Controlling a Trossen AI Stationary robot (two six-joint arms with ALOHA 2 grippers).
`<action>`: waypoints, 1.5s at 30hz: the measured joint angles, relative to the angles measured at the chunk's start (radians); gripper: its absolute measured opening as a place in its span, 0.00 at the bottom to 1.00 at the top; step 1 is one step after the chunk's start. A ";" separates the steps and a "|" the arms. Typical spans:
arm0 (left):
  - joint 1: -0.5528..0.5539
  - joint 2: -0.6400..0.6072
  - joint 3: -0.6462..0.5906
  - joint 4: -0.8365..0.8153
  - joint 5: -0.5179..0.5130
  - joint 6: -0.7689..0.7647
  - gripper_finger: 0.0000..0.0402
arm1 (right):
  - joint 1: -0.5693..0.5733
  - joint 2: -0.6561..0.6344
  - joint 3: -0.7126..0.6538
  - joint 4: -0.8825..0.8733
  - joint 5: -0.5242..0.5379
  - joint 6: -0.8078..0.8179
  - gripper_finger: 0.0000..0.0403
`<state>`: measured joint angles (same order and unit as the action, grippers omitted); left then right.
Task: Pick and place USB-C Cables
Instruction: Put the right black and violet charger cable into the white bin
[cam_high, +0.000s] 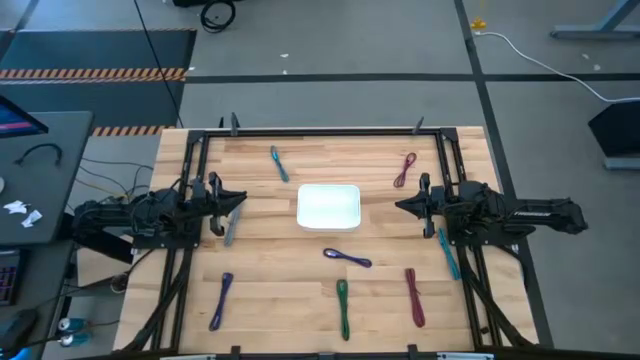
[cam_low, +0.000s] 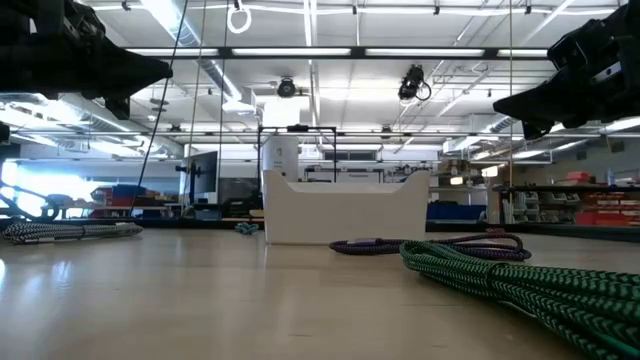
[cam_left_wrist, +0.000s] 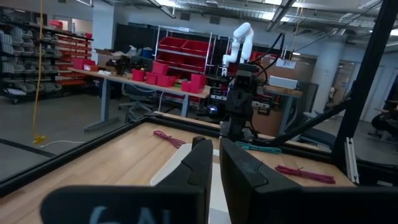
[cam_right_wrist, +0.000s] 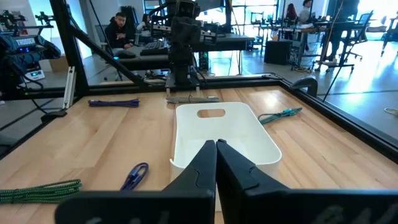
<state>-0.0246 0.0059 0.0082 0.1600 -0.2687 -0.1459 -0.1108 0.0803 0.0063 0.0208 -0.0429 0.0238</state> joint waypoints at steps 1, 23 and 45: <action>0.000 0.000 0.000 0.000 0.000 0.000 0.08 | 0.000 0.000 0.000 0.000 0.000 0.000 0.02; 0.001 0.000 0.000 0.058 0.002 0.004 0.08 | 0.000 0.000 0.000 0.000 0.000 0.000 0.02; 0.001 0.000 0.000 0.064 0.178 -0.182 0.04 | 0.001 0.000 0.000 0.038 -0.008 0.047 0.02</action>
<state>-0.0238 0.0063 0.0082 0.2245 -0.0909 -0.3283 -0.1101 0.0807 0.0065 0.0585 -0.0510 0.0710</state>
